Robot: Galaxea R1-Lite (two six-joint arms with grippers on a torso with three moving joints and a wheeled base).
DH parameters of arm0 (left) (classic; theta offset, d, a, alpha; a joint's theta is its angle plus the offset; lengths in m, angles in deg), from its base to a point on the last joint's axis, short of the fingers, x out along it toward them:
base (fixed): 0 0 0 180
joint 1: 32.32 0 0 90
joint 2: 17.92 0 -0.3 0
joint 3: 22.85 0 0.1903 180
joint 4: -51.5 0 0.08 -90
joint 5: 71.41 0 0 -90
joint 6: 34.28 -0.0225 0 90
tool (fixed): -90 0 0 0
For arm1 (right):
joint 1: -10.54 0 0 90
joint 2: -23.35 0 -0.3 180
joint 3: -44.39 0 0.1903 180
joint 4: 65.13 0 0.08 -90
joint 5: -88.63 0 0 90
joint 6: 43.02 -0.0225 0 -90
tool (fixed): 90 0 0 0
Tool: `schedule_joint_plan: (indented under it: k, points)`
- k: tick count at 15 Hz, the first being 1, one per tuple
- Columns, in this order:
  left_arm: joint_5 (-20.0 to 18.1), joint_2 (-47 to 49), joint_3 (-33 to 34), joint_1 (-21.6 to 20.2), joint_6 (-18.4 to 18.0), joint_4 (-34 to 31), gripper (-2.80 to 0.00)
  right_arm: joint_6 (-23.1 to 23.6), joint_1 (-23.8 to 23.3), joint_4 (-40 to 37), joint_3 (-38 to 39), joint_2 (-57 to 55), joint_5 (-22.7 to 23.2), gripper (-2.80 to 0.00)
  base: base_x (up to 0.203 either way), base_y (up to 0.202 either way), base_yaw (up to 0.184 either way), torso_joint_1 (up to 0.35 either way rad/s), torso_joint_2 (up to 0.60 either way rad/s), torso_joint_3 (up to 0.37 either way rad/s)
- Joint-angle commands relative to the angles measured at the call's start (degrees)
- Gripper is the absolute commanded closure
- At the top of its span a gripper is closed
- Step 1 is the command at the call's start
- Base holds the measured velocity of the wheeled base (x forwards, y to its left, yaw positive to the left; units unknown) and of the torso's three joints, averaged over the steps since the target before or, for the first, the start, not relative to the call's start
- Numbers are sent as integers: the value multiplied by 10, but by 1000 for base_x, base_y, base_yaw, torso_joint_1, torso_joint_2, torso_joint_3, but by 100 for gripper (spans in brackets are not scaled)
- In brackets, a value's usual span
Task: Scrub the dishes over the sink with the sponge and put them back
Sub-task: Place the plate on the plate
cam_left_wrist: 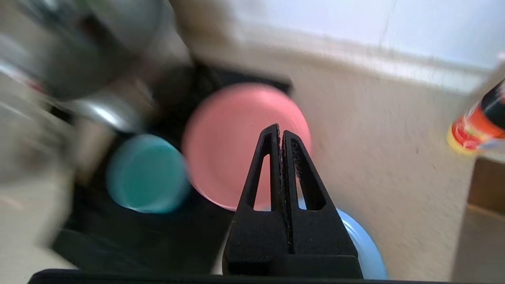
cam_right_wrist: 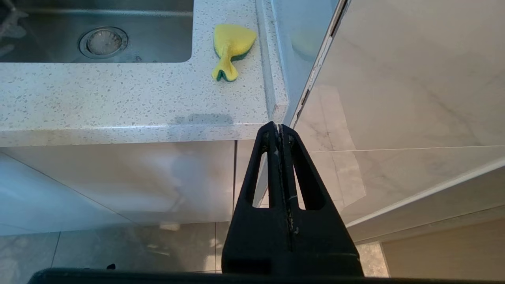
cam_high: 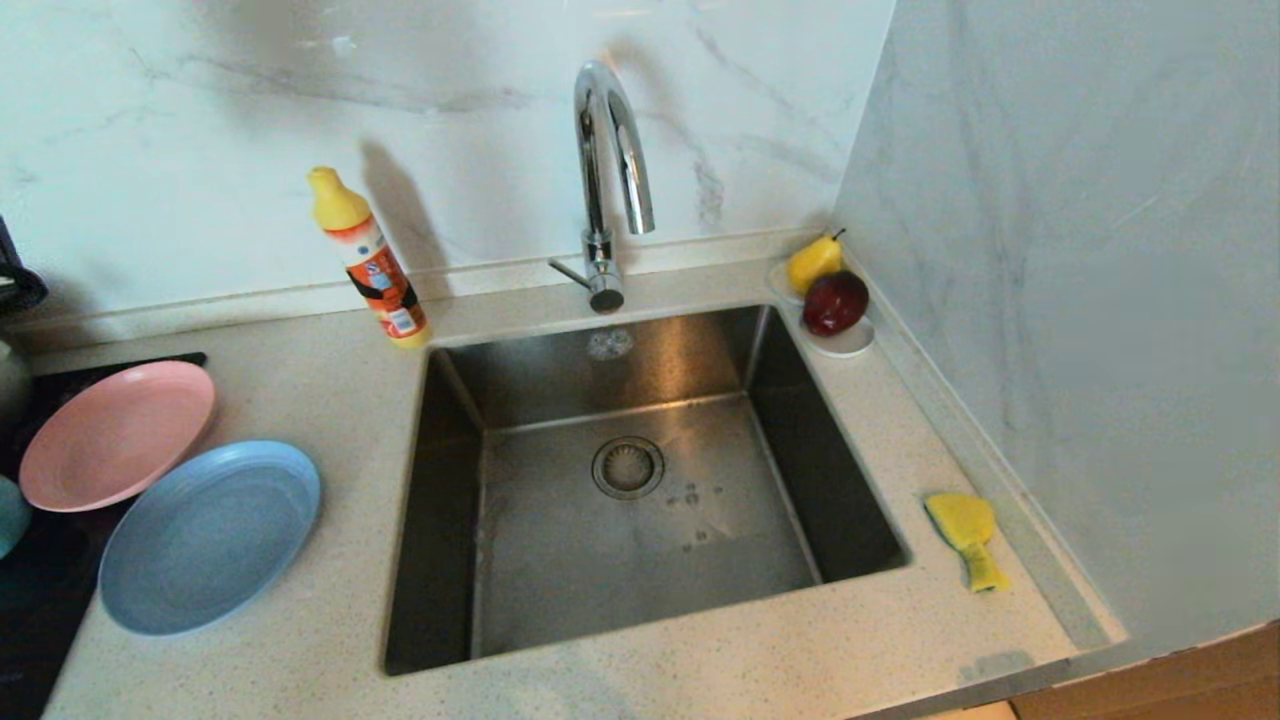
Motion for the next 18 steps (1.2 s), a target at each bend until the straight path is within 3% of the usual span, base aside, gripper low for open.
schedule_joint_plan:
  k: [1, 4, 6, 7, 11, 18]
  points:
    - [-75, 80, 5, -46, 34, -4, 0, 1, 0, 0, 0, 1, 0, 0, 0, 0, 0, 0, 0, 0]
    - [-126, 131, 9, -72, 59, -5, 0, 1, 0, 0, 0, 1, 0, 0, 0, 0, 0, 0, 0, 0]
    - [-133, 158, 11, -74, 69, -6, 0, 1, 0, 0, 1, 1, 0, 0, 0, 0, 0, 0, 0, 0]
    - [-134, 171, 13, -74, 73, -5, -280, 1, 0, 0, 0, 1, 0, 0, 0, 0, 0, 0, 0, 0]
    - [-148, 236, -8, -76, 134, -8, -280, 1, 0, 0, 0, 1, 0, 0, 0, 0, 0, 0, 0, 0]
    - [-176, 289, -70, -78, 192, -47, -280, 1, 0, 0, 0, 1, 0, 0, 0, 0, 0, 0, 0, 0]
